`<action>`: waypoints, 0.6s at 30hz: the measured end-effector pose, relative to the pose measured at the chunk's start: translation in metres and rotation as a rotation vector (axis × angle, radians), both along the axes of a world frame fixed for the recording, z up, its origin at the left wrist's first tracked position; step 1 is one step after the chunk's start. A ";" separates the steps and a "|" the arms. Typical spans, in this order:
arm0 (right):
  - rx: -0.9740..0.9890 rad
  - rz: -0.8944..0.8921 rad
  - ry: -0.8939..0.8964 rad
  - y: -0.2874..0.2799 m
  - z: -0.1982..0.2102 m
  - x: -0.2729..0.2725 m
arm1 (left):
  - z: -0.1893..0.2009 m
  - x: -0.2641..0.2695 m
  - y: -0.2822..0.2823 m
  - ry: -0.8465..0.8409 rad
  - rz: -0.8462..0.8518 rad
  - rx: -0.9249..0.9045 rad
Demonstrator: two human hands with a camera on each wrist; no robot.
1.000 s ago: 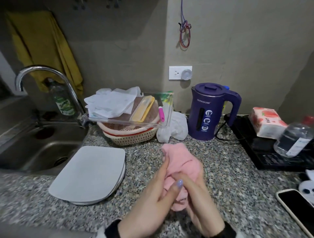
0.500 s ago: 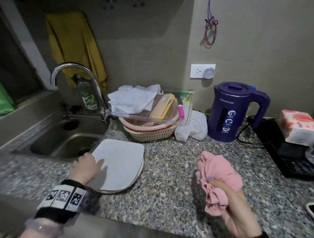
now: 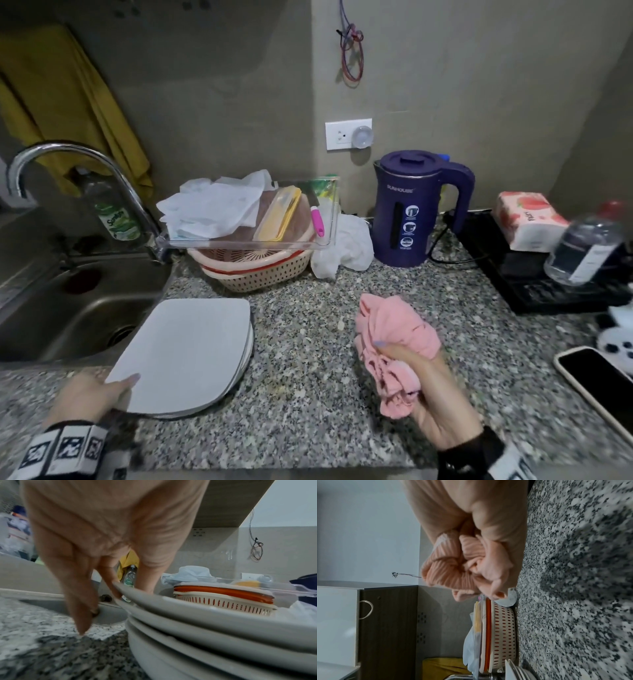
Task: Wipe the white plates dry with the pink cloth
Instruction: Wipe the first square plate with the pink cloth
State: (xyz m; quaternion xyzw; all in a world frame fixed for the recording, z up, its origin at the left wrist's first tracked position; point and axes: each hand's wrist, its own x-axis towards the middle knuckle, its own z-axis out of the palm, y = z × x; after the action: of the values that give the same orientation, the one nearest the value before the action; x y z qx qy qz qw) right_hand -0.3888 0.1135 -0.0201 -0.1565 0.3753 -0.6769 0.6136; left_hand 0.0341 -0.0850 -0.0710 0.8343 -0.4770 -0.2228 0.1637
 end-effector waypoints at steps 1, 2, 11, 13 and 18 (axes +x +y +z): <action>0.000 0.009 0.002 0.000 -0.002 0.000 | -0.002 0.004 -0.001 0.027 0.019 0.018; -0.001 0.012 0.006 0.001 -0.004 0.000 | -0.004 0.008 -0.002 0.061 0.040 0.023; 0.039 0.053 0.058 -0.002 -0.013 0.004 | 0.002 0.008 0.006 0.499 0.148 -0.158; 0.020 0.091 0.065 -0.001 -0.016 0.007 | 0.001 0.014 0.010 0.633 0.198 -0.165; 0.110 0.098 0.081 -0.001 -0.026 0.021 | 0.033 -0.006 0.058 0.862 0.215 -0.178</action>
State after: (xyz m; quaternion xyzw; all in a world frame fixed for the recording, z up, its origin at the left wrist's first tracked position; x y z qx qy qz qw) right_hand -0.3678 0.1122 -0.0464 -0.1680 0.4281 -0.6175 0.6382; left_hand 0.0285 -0.0266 -0.0381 0.6928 -0.2930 -0.4899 0.4407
